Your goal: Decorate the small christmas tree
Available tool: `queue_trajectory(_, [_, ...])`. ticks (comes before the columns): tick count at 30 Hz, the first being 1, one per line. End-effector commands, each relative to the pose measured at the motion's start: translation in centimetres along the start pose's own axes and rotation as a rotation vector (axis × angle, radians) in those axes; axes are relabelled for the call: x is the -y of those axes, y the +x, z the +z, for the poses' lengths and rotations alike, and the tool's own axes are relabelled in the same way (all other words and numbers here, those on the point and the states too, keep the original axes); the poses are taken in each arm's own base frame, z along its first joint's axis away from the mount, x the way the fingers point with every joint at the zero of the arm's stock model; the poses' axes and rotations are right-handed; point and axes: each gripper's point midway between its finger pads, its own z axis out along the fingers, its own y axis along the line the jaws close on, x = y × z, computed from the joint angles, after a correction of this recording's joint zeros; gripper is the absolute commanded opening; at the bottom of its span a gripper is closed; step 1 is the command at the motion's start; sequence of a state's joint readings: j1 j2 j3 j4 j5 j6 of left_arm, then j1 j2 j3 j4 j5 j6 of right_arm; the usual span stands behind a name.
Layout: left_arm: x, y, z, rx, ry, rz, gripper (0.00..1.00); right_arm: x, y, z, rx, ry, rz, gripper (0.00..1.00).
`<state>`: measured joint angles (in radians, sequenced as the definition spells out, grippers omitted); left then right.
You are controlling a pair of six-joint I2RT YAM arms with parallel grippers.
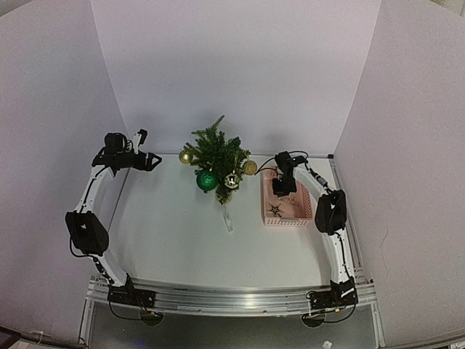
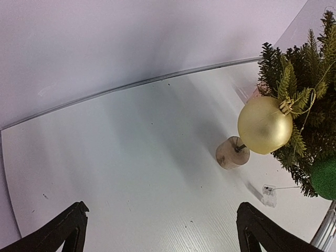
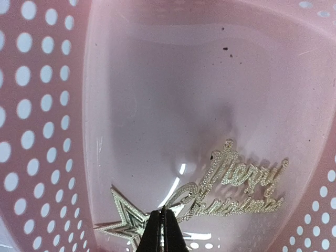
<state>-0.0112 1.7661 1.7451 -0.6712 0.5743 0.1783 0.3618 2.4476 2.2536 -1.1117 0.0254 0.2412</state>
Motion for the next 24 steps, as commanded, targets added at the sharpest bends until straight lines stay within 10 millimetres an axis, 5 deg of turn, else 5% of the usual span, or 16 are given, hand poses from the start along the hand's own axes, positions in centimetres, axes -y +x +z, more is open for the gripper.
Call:
queue_trajectory(1, [1.5,-2.0,-2.4,0.072,0.023,0.05,0.99,-1.1,-1.0,-6.2,0.105,-0.039,0.008,0.0])
queue_trajectory(24, [4.9,-3.2,-5.5,0.14,0.102,0.101,0.99,-0.9,-1.7,-14.9,0.278,-0.042,-0.016,0.0])
